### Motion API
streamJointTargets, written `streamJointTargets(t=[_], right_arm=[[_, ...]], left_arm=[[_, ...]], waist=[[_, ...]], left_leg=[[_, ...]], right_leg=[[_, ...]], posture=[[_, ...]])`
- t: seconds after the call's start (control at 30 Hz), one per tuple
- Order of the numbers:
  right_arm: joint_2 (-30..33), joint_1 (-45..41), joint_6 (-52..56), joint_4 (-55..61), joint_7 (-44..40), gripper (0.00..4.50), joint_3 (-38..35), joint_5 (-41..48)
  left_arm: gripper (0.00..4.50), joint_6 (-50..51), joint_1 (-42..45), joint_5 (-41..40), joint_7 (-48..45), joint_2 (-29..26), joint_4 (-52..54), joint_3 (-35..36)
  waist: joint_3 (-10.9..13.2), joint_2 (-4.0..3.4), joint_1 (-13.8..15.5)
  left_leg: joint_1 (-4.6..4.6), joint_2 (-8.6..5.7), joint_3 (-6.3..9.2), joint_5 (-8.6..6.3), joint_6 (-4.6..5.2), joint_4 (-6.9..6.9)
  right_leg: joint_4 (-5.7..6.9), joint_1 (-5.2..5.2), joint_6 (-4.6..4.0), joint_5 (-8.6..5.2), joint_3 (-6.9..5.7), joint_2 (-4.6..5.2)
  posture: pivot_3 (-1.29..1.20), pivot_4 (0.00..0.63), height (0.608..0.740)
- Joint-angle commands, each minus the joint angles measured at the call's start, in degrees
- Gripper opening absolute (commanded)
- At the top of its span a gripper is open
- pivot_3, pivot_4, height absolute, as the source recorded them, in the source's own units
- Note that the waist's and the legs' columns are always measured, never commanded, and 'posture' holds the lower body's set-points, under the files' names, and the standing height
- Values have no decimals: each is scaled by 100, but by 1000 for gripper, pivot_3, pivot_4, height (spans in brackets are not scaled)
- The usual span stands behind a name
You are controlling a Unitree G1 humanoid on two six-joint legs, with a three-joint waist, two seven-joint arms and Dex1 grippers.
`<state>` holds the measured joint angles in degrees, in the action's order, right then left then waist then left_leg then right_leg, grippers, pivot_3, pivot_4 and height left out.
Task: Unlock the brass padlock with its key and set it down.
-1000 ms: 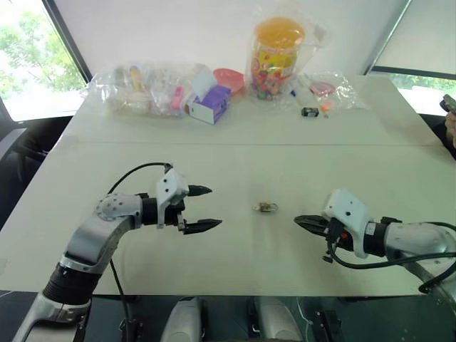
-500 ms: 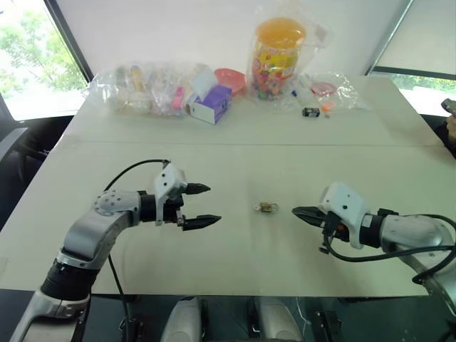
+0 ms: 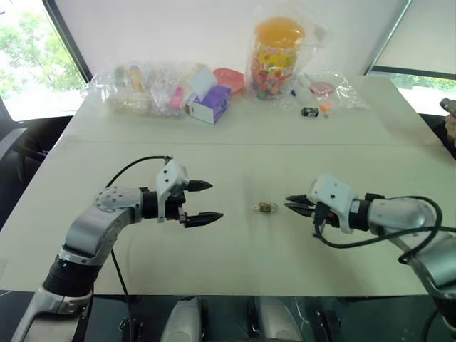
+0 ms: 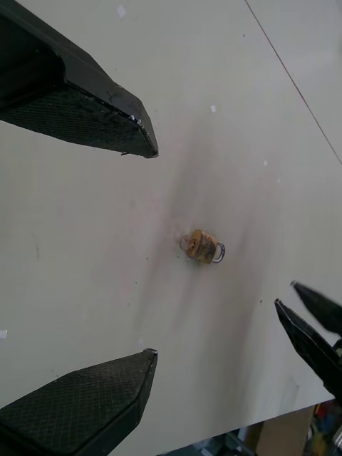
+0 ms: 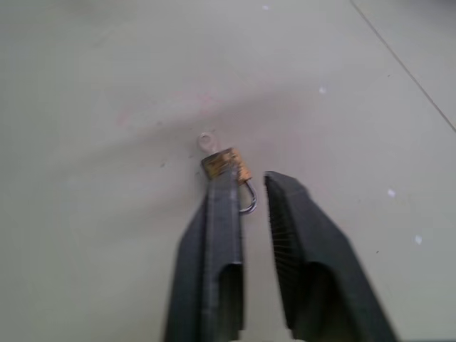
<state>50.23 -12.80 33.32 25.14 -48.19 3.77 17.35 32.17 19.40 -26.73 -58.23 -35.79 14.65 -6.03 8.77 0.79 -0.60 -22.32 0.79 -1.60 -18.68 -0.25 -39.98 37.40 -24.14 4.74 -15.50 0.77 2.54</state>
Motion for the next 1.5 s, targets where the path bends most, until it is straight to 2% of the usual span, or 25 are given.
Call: streamJointTargets(t=[0.03, 0.13, 0.37, 0.7, 0.8, 0.87, 0.9, 0.93, 1.0, 1.1, 1.3, 1.5], right_arm=[[-260, -338, -331, -681, -293, 2901, 182, -17], [-391, -565, -552, -1278, -615, 4452, 379, -91], [-770, -1084, -963, -2519, -1171, 4452, 797, -297], [-1281, -1579, -1581, -3554, -1387, 4452, 1139, -834], [-1294, -1567, -1690, -3672, -1512, 3577, 1224, -983], [-1296, -1535, -1804, -3715, -1509, 2701, 1252, -1088], [-1298, -1509, -1843, -3705, -1508, 2017, 1257, -1119], [-1298, -1471, -1849, -3659, -1516, 1680, 1260, -1129], [-1267, -1381, -1860, -3495, -1518, 724, 1302, -1186], [-1247, -1257, -2073, -3179, -1341, 693, 1267, -1346], [-1237, -1016, -3474, -1667, -47, 693, 867, -2282], [-1043, -853, -4042, -972, 178, 693, 938, -2765]], left_arm=[[4500, -65, 35, 6, 38, -15, 139, 29], [4500, -68, 40, 16, 66, -17, 140, 43], [4500, -69, 13, 43, 133, -54, 207, 57], [4500, -65, -56, 59, 240, -137, 314, 125], [4500, -77, -64, 59, 254, -162, 324, 122], [4500, -77, -64, 50, 262, -167, 326, 122], [4500, -73, -57, 48, 270, -166, 326, 120], [4500, -61, -41, 44, 286, -154, 325, 115], [4500, 58, 18, -65, 323, -91, 338, 132], [4500, 172, 122, -163, 332, -36, 290, 112], [4500, 747, 722, -623, 324, 294, -357, 277], [4500, 837, 1132, -704, 63, 389, -744, 154]], waist=[[0, 1, -1], [1, -1, 8], [2, -2, -2], [2, -2, -7], [1, -2, -9], [1, -3, -8], [1, -3, -8], [1, -3, -9], [1, -2, -8], [-1, -2, -7], [1, -5, -3], [2, -4, 1]], left_leg=[[0, 0, 0, 0, 0, 0], [0, 0, -1, 0, 0, 0], [-1, 0, -1, 0, 0, -1], [-1, 1, -2, 1, -2, -1], [-1, 1, -2, 1, -2, -1], [-1, 2, -2, 1, -2, -1], [0, 2, -2, 1, -2, -1], [0, 2, -2, 1, -3, -1], [0, 2, -2, 2, -3, -1], [1, 2, -2, 2, -3, -1], [-6, 0, -3, 4, -6, -3], [-7, -3, -6, 4, -8, -4]], right_leg=[[0, 0, 0, 0, 0, 0], [0, -1, 0, 0, 0, 1], [4, -3, 1, 1, 0, 3], [7, -7, 0, 1, 1, 8], [8, -7, 0, 1, 1, 8], [9, -7, 0, 1, 1, 8], [9, -7, 0, 1, 1, 9], [9, -7, 0, 1, 1, 9], [9, -6, 0, 2, 1, 10], [11, -6, 0, 2, 1, 11], [18, -17, 0, 1, 2, 11], [23, -23, 0, 2, 4, 5]], posture=[[0, 150, 735], [0, 150, 735], [0, 150, 735], [0, 150, 735], [0, 150, 735], [0, 150, 735], [0, 150, 735], [0, 150, 735], [0, 150, 735], [0, 150, 735], [0, 150, 735], [0, 150, 735]])
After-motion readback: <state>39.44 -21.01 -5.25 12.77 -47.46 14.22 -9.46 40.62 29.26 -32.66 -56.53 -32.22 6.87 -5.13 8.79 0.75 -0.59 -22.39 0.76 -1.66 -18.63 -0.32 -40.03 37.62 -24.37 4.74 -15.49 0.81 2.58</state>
